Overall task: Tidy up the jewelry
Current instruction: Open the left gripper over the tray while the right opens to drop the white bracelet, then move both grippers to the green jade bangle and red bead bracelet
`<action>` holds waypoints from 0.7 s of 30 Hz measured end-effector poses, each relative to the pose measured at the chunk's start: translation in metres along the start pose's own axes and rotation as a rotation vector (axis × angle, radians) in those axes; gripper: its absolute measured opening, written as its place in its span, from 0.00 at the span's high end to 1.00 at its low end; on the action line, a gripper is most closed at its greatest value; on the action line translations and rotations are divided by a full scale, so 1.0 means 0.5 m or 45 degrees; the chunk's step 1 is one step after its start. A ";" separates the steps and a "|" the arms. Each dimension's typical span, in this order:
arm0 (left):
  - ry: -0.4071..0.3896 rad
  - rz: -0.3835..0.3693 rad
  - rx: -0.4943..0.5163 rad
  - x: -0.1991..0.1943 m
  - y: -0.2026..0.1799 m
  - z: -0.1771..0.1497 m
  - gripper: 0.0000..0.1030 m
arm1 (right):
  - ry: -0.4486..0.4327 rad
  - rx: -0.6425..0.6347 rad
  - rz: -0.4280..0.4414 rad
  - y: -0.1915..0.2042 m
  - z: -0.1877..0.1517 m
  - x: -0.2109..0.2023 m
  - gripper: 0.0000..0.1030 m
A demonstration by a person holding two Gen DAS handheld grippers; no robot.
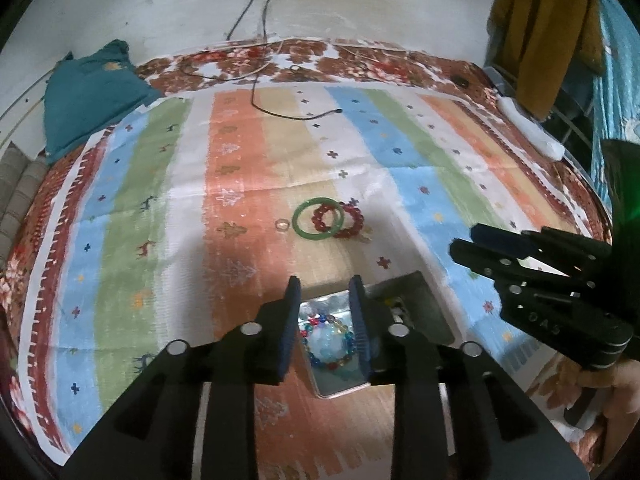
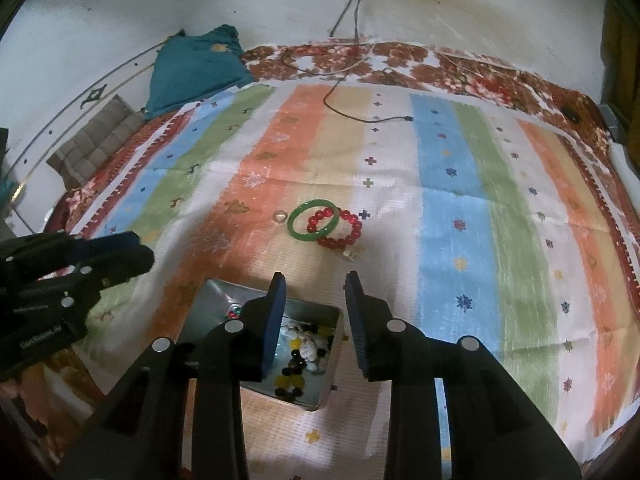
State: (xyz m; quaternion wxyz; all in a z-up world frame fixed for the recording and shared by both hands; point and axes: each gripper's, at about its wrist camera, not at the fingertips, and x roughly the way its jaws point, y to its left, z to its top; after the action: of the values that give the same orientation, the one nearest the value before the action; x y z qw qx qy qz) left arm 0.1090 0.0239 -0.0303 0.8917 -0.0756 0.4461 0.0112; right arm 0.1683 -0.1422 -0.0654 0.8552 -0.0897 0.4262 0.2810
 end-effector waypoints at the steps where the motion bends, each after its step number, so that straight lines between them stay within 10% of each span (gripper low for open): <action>1: 0.003 0.009 -0.010 0.002 0.006 0.002 0.72 | 0.004 0.006 -0.003 -0.002 0.002 0.002 0.68; 21: 0.067 0.084 -0.031 0.074 0.021 0.058 0.43 | 0.062 0.033 -0.106 -0.028 0.039 0.044 0.49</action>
State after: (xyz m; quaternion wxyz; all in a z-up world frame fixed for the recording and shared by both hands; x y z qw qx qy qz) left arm 0.1534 0.0369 -0.0442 0.8779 -0.0722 0.4713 0.0440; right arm 0.2000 -0.1369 -0.0717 0.8567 -0.1029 0.4463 0.2375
